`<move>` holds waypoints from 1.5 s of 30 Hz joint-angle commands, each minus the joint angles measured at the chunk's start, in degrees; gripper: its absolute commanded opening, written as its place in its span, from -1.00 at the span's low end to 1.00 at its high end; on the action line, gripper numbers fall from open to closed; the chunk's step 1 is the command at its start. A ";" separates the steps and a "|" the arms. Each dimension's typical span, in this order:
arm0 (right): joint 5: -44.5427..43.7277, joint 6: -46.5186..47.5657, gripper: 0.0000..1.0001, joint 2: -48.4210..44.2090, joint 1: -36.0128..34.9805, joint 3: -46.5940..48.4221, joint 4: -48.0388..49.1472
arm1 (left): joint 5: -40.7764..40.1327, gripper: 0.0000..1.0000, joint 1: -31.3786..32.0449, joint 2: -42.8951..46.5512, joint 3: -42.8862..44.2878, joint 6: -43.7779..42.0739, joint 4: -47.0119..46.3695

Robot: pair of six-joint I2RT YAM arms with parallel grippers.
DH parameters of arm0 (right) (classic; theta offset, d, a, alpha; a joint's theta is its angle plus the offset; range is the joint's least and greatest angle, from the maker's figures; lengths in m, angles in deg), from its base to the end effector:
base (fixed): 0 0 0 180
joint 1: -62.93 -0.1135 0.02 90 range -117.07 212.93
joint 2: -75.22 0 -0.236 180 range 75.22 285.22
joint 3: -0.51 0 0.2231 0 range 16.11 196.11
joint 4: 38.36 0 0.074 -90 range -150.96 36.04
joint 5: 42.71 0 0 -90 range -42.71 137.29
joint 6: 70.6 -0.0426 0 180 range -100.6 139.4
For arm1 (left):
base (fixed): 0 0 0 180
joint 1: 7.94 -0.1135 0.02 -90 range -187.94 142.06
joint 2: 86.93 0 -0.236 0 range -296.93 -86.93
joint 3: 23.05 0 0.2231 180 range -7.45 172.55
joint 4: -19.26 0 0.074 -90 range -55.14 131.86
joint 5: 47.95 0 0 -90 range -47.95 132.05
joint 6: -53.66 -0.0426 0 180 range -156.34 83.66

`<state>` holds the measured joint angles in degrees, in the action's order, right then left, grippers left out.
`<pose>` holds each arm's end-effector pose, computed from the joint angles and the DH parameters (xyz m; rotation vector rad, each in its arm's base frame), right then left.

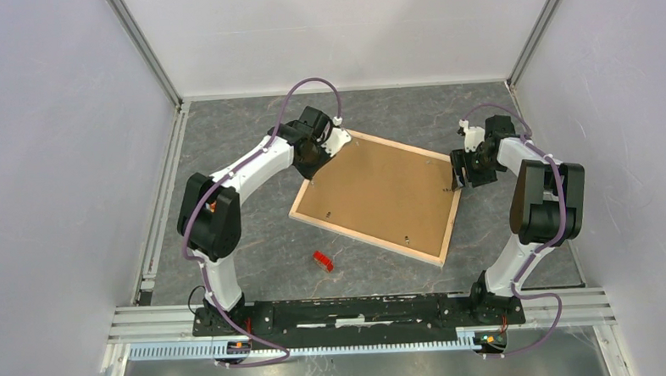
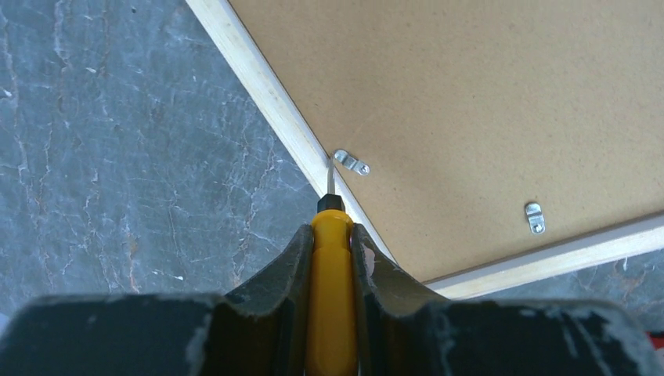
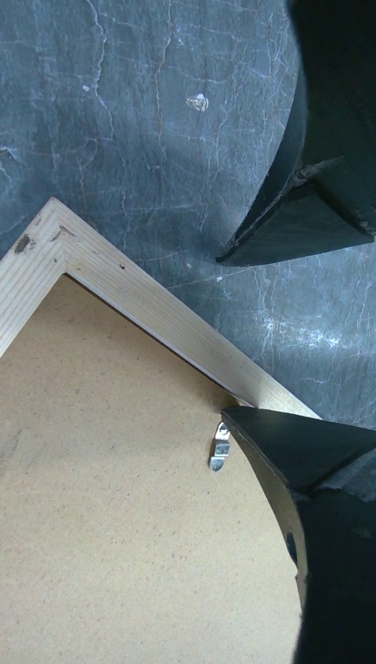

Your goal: Take the photo out of the frame

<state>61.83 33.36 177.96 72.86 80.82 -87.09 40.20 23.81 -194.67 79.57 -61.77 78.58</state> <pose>0.3126 -0.0439 0.1495 -0.1553 2.7545 0.2495 0.3106 -0.1906 0.2132 1.2807 2.3706 0.0097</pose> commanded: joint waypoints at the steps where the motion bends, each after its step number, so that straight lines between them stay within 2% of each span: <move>1: -0.42 0.37 0.43 0.14 0.26 0.81 1.50 | -0.66 -0.96 0.34 0.46 0.17 4.35 -4.41; 11: -0.57 0.35 0.43 0.42 0.26 0.96 1.44 | 7.65 -0.96 0.72 0.90 -0.78 3.92 -1.51; 17: -0.52 0.37 0.43 0.44 0.26 0.96 1.51 | 5.68 -0.96 0.86 4.50 -1.57 5.33 -1.59; 22: -0.55 0.35 0.43 0.40 0.26 0.95 1.58 | -1.08 -0.96 0.69 7.67 -3.06 13.62 -2.12; 28: -0.33 0.20 0.43 0.35 0.24 0.66 1.74 | -3.72 -0.96 -0.62 9.32 -4.29 27.93 -0.40; 32: -0.30 0.11 0.43 0.35 0.26 0.60 1.74 | -5.88 -0.96 -0.77 8.29 -4.60 34.38 -0.10; 39: -0.27 0.19 0.43 -0.08 0.26 0.26 1.75 | -9.71 -0.96 -0.88 5.85 -3.84 40.11 -0.25; 45: -0.24 0.20 0.43 -0.15 0.26 0.23 1.75 | -10.14 -0.96 -0.98 3.10 -2.02 40.70 -0.66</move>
<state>61.86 33.34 177.96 72.86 80.82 -87.06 31.59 23.15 -189.73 75.42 -24.96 79.22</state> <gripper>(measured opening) 0.716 0.267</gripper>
